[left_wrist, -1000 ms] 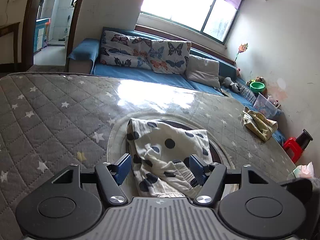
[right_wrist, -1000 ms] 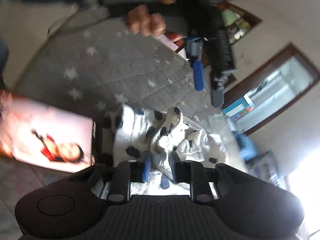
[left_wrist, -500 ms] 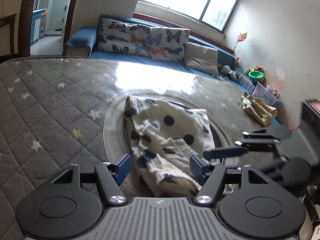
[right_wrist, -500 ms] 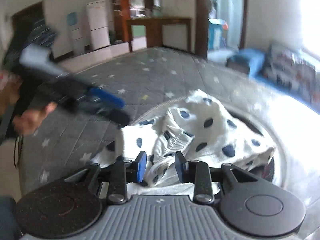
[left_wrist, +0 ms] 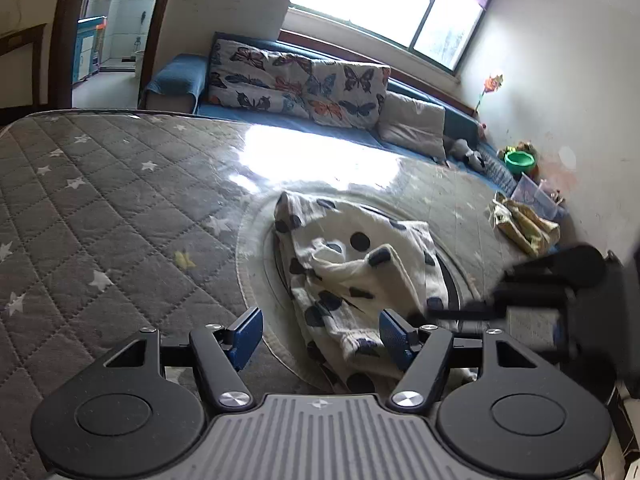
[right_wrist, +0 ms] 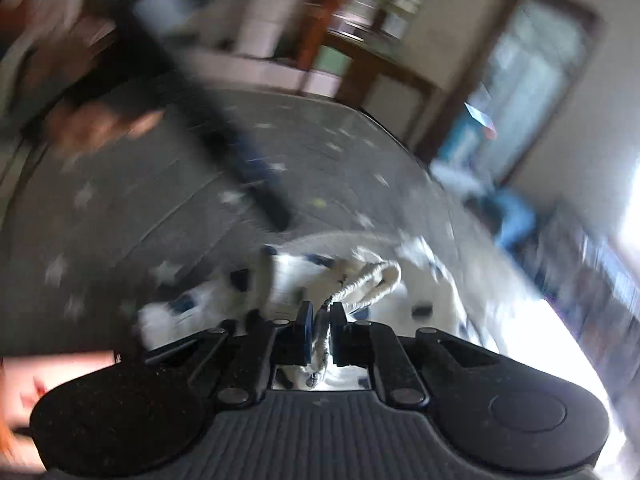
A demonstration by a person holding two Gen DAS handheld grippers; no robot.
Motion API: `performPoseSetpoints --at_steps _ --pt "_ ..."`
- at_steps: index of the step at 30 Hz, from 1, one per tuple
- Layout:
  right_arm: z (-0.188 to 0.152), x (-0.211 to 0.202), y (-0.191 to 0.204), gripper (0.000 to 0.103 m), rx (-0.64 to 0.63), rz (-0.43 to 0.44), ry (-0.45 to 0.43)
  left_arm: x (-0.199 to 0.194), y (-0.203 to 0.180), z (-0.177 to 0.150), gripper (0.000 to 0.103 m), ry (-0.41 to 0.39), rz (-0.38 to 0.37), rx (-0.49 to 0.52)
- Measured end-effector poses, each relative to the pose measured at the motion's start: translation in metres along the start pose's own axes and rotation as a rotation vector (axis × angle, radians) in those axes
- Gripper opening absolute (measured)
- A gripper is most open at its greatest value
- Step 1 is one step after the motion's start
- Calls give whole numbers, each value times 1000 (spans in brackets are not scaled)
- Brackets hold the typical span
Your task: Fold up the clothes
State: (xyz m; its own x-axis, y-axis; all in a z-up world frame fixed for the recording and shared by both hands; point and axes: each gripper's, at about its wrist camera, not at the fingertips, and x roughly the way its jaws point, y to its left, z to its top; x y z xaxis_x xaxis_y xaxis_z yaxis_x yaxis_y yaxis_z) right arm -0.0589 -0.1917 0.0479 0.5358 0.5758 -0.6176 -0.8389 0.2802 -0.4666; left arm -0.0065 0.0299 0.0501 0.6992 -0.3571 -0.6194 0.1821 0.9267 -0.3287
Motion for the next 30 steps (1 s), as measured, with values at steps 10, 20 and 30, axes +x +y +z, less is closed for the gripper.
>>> performPoseSetpoints --at_steps 10,20,30 --pt "-12 -21 28 17 -159 -27 20 -5 3 8 68 -28 -12 -22" --pt "-18 -12 -2 24 156 60 93 24 -5 20 66 30 -65 -37" --pt "-12 -12 -10 6 185 40 103 28 -8 18 11 43 -107 -35"
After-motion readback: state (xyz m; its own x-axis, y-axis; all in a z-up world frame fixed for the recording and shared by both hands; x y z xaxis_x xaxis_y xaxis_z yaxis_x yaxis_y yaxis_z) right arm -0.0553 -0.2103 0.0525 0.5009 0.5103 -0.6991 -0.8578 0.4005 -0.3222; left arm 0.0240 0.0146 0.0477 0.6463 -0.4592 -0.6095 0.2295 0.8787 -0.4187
